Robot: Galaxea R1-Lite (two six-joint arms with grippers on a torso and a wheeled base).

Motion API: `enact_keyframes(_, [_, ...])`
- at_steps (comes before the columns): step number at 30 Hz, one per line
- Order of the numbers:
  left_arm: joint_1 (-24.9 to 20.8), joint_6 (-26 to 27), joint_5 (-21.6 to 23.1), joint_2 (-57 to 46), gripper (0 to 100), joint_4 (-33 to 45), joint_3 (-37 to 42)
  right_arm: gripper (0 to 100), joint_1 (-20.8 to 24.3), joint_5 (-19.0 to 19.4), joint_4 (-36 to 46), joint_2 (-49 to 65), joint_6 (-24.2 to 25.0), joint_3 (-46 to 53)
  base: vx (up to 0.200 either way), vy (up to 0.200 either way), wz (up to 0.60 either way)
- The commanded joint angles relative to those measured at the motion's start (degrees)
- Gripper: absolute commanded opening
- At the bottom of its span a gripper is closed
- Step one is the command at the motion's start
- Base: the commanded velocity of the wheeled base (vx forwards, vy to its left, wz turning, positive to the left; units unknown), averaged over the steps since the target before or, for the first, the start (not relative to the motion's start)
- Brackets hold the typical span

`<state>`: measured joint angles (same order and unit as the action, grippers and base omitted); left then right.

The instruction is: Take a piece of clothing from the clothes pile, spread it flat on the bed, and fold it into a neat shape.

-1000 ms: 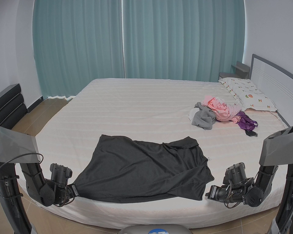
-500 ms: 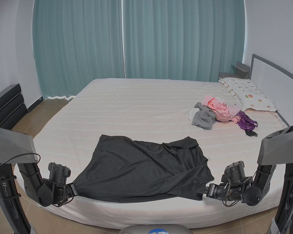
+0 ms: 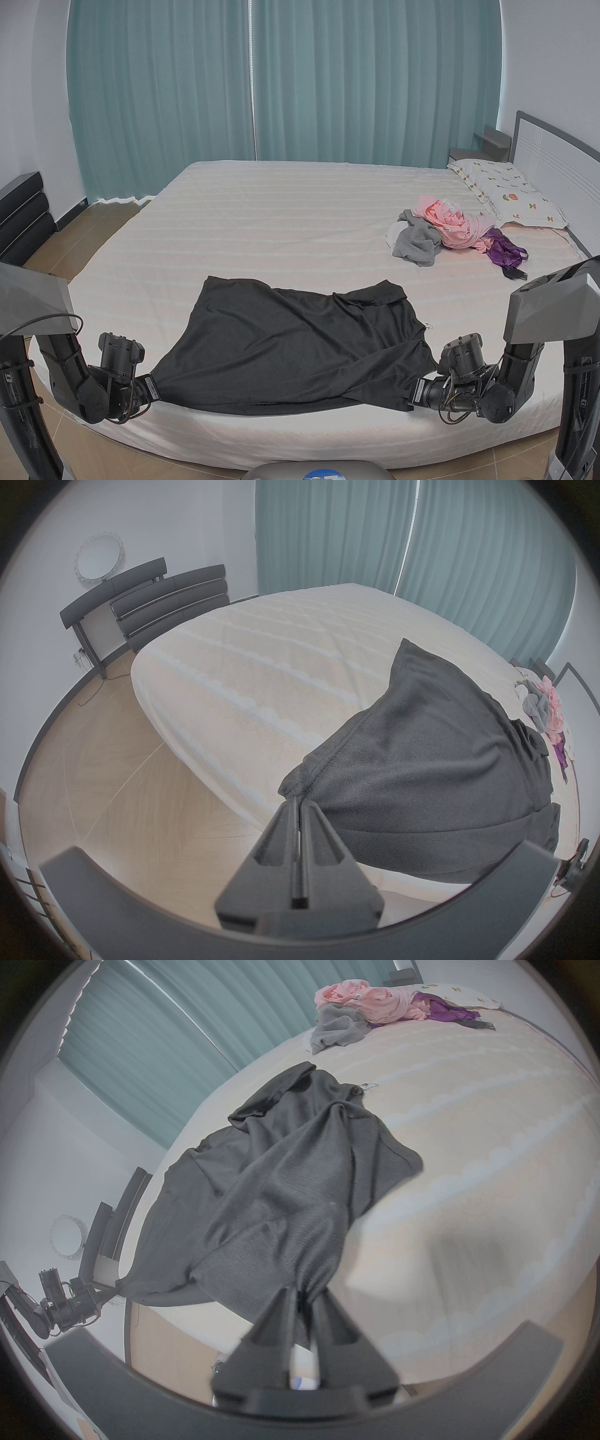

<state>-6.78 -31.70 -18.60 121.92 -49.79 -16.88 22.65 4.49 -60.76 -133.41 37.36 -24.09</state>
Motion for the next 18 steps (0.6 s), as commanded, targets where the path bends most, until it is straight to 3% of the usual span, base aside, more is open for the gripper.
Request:
enact_keyframes(1, [0.0, 0.0, 0.0, 0.2, 0, 0.0, 0.0, 0, -0.4, -0.3, 0.0, 1.7, -0.2, 2.1, 0.0, 0.0, 0.0])
enact_keyframes(6, [0.0, 0.1, 0.0, -0.1, 0, 0.0, 0.2, 0, -4.1, 3.1, 0.2, 8.3, -0.7, 7.0, 0.0, 0.0, 0.0])
enact_keyframes(7, [0.0, 0.1, 0.0, -0.2, 0, 0.0, 0.2, 0, -5.1, 5.6, 0.3, 10.0, -0.6, 8.3, 0.0, 0.0, 0.0])
enact_keyframes(8, [0.0, 0.1, 0.0, -0.2, 0, 0.0, 0.2, 0, -5.1, 5.6, 0.3, 10.0, -0.6, 8.3, 0.0, 0.0, 0.0])
enact_keyframes(10, [0.0, 0.1, -0.1, -0.4, 0, 0.1, 0.2, 0, -7.8, 10.6, 0.8, 14.1, -0.6, 10.6, 0.0, 0.0, 0.0])
enact_keyframes(18, [0.0, 1.6, -0.2, -2.7, 0, 0.5, 1.7, 0, -11.2, 14.5, 5.8, 18.6, -1.2, 11.5, 0.0, 0.0, 0.0])
